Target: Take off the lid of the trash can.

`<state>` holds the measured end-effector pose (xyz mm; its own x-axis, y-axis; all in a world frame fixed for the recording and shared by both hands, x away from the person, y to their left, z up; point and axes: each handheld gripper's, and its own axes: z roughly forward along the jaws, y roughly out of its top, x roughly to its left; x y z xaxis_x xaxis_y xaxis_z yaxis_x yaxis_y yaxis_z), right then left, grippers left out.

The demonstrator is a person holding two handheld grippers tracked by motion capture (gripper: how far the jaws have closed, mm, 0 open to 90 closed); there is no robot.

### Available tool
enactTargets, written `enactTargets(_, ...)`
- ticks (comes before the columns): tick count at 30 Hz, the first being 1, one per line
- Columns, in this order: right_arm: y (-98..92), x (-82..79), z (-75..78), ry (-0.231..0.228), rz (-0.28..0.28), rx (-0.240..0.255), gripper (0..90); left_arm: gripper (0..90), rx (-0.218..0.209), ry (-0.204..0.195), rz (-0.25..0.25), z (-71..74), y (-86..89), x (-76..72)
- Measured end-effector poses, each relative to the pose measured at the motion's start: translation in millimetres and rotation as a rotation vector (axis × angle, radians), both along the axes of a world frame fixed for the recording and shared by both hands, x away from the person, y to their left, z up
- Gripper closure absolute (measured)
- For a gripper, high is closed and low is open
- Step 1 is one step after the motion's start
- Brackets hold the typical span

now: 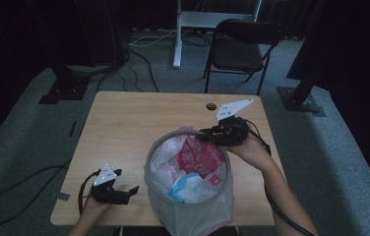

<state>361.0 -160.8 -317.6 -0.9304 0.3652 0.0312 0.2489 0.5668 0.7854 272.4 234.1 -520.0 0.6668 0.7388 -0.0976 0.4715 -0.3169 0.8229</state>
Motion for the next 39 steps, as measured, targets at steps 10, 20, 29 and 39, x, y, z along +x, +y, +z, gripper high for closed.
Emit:
enactTargets(10,-3.3,-1.9,10.4,-0.005,-0.023,0.069,81.5,2.7,-0.003,-0.002,0.004,0.0,1.1,0.5)
enactTargets(20,-10.1,-2.5,22.1,0.019,-0.031,0.125,81.8,2.7,-0.006,0.000,0.010,-0.3,1.5,0.6)
enactTargets(29,-2.9,-1.6,13.3,0.012,-0.047,0.033,80.3,2.7,0.000,-0.002,0.007,-0.1,1.7,0.3)
enactTargets(39,-11.8,-11.6,11.6,0.030,-0.091,-0.001,58.8,2.7,-0.001,0.003,0.007,-0.6,1.2,0.8)
